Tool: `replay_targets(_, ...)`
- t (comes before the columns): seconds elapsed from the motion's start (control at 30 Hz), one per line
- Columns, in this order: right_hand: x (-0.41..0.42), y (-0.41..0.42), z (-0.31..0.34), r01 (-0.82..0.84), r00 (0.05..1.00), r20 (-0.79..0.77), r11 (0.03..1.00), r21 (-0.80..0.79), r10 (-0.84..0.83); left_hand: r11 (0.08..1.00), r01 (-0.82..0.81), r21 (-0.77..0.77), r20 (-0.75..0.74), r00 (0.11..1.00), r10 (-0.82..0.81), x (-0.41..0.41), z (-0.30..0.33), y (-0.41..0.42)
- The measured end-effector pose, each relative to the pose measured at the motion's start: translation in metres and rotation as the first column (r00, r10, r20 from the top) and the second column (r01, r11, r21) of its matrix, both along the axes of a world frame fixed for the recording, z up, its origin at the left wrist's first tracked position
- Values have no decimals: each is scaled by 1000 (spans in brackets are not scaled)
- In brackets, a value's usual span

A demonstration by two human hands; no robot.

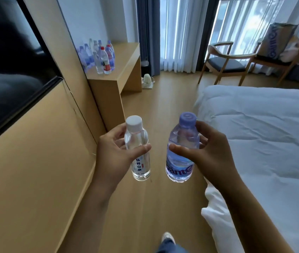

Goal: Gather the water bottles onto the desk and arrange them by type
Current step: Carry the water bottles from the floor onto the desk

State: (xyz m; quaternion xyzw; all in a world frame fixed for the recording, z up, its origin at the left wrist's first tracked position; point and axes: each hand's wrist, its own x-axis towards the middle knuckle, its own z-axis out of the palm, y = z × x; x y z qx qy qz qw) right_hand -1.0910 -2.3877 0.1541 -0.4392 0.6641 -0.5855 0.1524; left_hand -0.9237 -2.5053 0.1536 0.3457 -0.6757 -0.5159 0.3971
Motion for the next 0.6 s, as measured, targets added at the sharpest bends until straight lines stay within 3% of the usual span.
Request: replay_targets(0.6, -274, -418, -3, -33, 999, -3, 999, 25, 33, 996, -88, -24, -39, 995, 87, -269, -5, -412)
